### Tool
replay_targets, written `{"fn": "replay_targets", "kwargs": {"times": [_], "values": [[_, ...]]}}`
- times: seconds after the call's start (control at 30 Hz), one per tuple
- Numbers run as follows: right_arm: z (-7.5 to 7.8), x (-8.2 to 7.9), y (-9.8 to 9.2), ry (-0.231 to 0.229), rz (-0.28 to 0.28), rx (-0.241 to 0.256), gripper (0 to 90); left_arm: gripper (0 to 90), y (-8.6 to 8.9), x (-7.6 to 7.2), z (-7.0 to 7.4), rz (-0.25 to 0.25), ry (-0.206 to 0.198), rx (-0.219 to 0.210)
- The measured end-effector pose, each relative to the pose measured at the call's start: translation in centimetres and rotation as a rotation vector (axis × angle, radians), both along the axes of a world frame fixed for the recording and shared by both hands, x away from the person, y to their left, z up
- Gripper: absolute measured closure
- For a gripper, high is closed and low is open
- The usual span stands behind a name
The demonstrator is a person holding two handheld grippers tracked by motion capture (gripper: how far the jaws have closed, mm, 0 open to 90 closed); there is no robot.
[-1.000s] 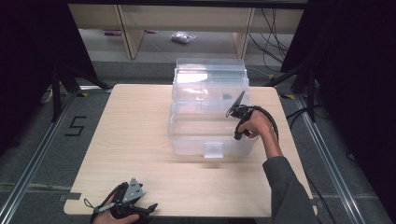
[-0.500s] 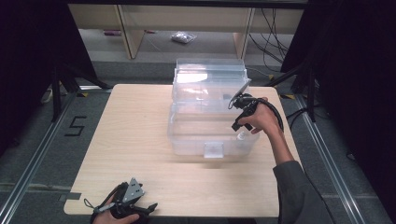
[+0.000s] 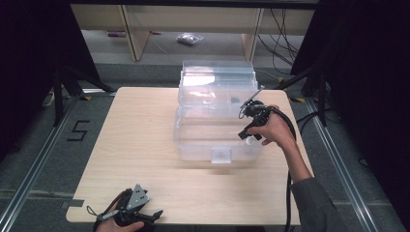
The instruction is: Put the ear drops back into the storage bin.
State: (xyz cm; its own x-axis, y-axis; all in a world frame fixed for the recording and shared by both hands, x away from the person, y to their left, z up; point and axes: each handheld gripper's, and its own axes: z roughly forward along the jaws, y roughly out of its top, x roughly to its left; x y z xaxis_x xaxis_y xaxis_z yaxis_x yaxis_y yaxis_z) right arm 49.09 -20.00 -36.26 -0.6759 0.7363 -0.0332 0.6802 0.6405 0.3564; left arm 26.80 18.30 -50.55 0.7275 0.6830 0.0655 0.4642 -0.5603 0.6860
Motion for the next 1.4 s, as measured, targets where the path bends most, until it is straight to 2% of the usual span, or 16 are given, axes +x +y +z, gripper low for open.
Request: {"fn": "replay_targets", "kwargs": {"times": [0.2, 0.3, 0.33, 0.37, 0.47, 0.53, 0.67, 0.77, 0.87, 0.93, 1.13, 1.2, 1.27, 1.33, 1.37, 1.4], "values": [[0.1, -0.8, -0.1, -0.025, 0.0, 0.026, 25.4, 15.1, 0.0, 0.0, 0.0, 0.0, 0.0, 0.0], [0.2, -1.3, 0.0, -0.015, -0.011, 0.022, 25.4, 15.0, 0.0, 0.0, 0.0, -0.003, 0.005, 0.001], [0.1, -1.5, -0.1, -0.022, -0.004, 0.03, 25.4, 15.0, 0.2, 0.1, 0.1, -0.025, 0.01, 0.032], [0.1, -1.7, -0.1, -0.022, -0.006, 0.033, 25.4, 15.1, 0.2, 0.1, 0.1, -0.024, 0.008, 0.035], [0.1, -2.3, 0.0, -0.029, -0.002, 0.039, 25.4, 15.0, 0.0, 0.0, -0.1, 0.006, 0.007, -0.009], [0.1, -2.7, -0.1, -0.055, 0.022, 0.056, 25.3, 15.0, 0.1, 0.0, 0.0, 0.001, 0.007, 0.001], [0.2, -3.5, 0.0, -0.034, 0.015, 0.051, 24.0, 15.0, 0.0, 0.0, -0.1, 0.001, 0.001, -0.001], [0.1, -4.1, 0.0, -0.061, 0.022, 0.062, 23.8, 15.0, 0.0, 0.0, -0.1, 0.002, 0.003, -0.001], [0.1, -4.4, 0.0, -0.08, 0.037, 0.069, 23.8, 15.0, 0.2, 0.1, 0.1, -0.023, 0.01, 0.029], [0.1, -4.7, 0.1, -0.058, 0.016, 0.076, 23.7, 15.0, 0.2, 0.1, 0.1, -0.026, 0.011, 0.031], [0.0, -5.1, 0.1, -0.08, 0.045, 0.083, 23.6, 15.0, 0.2, 0.1, 0.1, -0.027, 0.011, 0.032], [0.0, -5.5, 0.1, -0.053, 0.03, 0.089, 23.6, 15.0, 0.2, 0.1, 0.1, -0.025, 0.011, 0.03], [-0.2, -5.5, 0.0, -0.081, 0.054, 0.082, 23.6, 15.1, 0.2, 0.1, 0.1, -0.029, 0.01, 0.036], [-0.4, -5.9, 0.0, -0.073, 0.038, 0.096, 23.5, 15.0, 0.0, 0.0, -0.1, -0.005, 0.007, 0.0], [-0.4, -6.0, -0.1, -0.08, 0.037, 0.105, 23.5, 15.0, 0.2, 0.1, 0.1, -0.027, 0.011, 0.032], [-0.6, -6.2, 0.0, -0.073, 0.023, 0.108, 23.4, 15.0, 0.2, 0.1, 0.1, -0.027, 0.011, 0.031]]}}
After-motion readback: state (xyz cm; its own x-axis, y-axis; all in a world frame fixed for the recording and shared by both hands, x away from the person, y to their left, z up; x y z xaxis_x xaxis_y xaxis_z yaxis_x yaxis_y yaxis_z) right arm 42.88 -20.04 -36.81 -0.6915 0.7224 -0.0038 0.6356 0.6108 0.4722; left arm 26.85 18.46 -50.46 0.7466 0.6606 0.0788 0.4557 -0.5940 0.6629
